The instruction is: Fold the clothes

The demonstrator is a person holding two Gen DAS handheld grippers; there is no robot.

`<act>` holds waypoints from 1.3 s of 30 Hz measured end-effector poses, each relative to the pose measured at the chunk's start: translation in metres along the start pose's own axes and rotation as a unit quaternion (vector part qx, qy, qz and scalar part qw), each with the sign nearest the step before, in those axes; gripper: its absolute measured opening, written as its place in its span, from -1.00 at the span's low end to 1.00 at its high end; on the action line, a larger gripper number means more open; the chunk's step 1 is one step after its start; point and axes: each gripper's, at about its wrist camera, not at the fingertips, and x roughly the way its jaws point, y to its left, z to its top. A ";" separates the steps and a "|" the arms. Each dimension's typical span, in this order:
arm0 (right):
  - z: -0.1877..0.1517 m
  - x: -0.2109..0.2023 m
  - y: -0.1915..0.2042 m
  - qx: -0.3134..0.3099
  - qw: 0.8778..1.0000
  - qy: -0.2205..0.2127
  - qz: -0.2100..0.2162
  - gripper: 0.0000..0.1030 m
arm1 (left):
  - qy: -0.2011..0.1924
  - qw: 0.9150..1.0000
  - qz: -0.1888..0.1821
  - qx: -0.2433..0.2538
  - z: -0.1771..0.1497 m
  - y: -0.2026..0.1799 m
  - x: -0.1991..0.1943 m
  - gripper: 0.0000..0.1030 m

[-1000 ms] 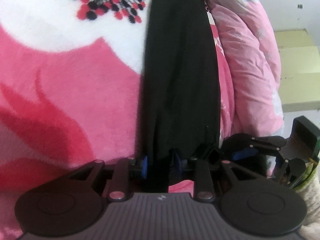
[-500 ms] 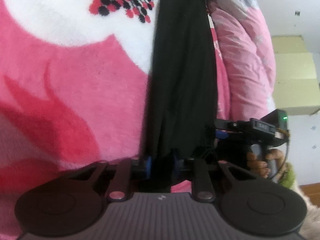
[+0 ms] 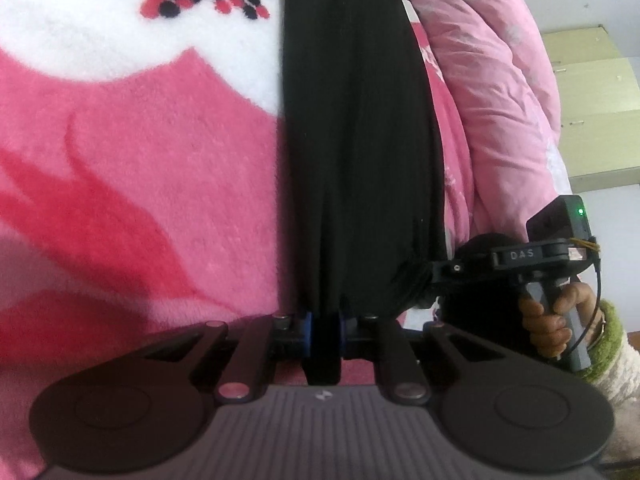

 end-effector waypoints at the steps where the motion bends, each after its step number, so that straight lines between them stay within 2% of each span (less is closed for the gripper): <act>1: -0.002 -0.003 0.001 0.001 1.000 -0.003 0.008 -0.82 | -0.002 1.000 0.003 0.003 -0.001 -0.001 -0.001 -0.82; 4: -0.012 -0.015 0.009 -0.011 0.999 -0.016 0.034 -0.87 | -0.013 1.000 0.012 0.009 -0.003 -0.005 -0.008 -0.88; 10: -0.023 -0.046 0.006 0.002 0.992 -0.057 0.110 -0.88 | -0.049 0.998 -0.021 -0.014 0.003 -0.013 -0.042 -0.89; 14: -0.022 -0.060 0.012 0.009 0.982 -0.084 0.168 -0.88 | -0.090 0.995 -0.043 -0.016 0.021 -0.026 -0.069 -0.89; 17: -0.006 -0.073 0.024 -0.003 0.973 -0.110 0.204 -0.88 | -0.131 0.989 -0.066 -0.015 0.046 -0.035 -0.084 -0.89; 21: 0.037 -0.087 0.046 -0.022 0.957 -0.152 0.244 -0.88 | -0.189 0.977 -0.095 -0.012 0.098 -0.047 -0.086 -0.89; 27: 0.133 -0.097 0.060 -0.028 0.939 -0.211 0.271 -0.88 | -0.250 0.961 -0.115 -0.033 0.194 -0.039 -0.069 -0.89; 34: 0.237 -0.078 0.067 0.005 0.928 -0.255 0.272 -0.88 | -0.272 0.955 -0.105 -0.057 0.314 -0.019 -0.035 -0.89; 39: 0.295 -0.068 0.065 0.026 0.923 -0.285 0.258 -0.88 | -0.281 0.954 -0.084 -0.063 0.371 -0.003 -0.009 -0.89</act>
